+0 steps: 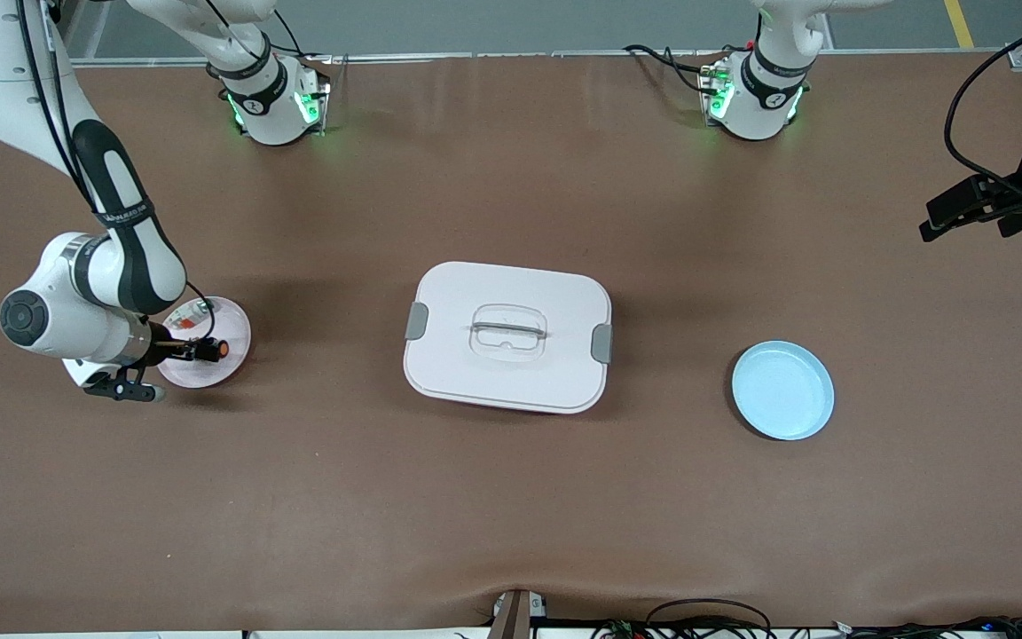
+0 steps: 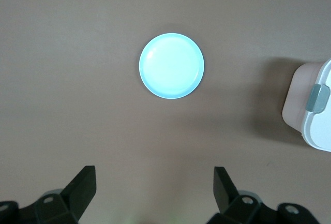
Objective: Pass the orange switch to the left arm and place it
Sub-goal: 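Close the right gripper on the orange switch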
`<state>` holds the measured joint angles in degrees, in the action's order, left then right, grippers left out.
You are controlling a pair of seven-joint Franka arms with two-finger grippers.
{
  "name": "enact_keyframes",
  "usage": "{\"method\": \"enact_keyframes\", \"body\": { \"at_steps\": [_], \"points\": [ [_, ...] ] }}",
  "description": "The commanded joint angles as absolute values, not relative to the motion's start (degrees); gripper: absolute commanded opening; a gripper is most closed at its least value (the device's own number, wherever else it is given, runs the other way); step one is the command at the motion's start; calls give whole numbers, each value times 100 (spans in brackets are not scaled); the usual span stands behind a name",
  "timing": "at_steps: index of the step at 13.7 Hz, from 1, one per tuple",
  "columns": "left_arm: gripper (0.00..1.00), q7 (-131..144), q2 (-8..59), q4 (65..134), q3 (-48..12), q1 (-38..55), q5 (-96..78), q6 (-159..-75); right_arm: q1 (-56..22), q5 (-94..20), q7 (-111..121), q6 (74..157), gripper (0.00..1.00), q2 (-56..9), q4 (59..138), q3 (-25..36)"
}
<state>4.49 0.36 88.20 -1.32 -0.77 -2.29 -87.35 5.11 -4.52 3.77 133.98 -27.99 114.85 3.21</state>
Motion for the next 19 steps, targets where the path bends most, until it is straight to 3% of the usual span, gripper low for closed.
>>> {"method": "enact_keyframes", "body": {
  "at_steps": [1,15,17,18,19],
  "points": [
    [100,413,26,8798,-141,-97,-211,-8736,571,-562,483,13421,100,-2742,11584,264],
    [100,413,35,8798,-141,-97,-211,-8736,466,-554,606,13395,100,-2883,11690,264],
    [100,404,26,8798,-141,-97,-211,-8736,475,-554,904,13342,24,-2883,11672,272],
    [100,413,26,8789,-141,-97,-211,-8736,509,-554,914,13342,2,-2883,11663,264],
    [100,413,26,8789,-141,-97,-211,-8736,527,-562,905,13333,0,-2883,11646,264]
  ]
}}
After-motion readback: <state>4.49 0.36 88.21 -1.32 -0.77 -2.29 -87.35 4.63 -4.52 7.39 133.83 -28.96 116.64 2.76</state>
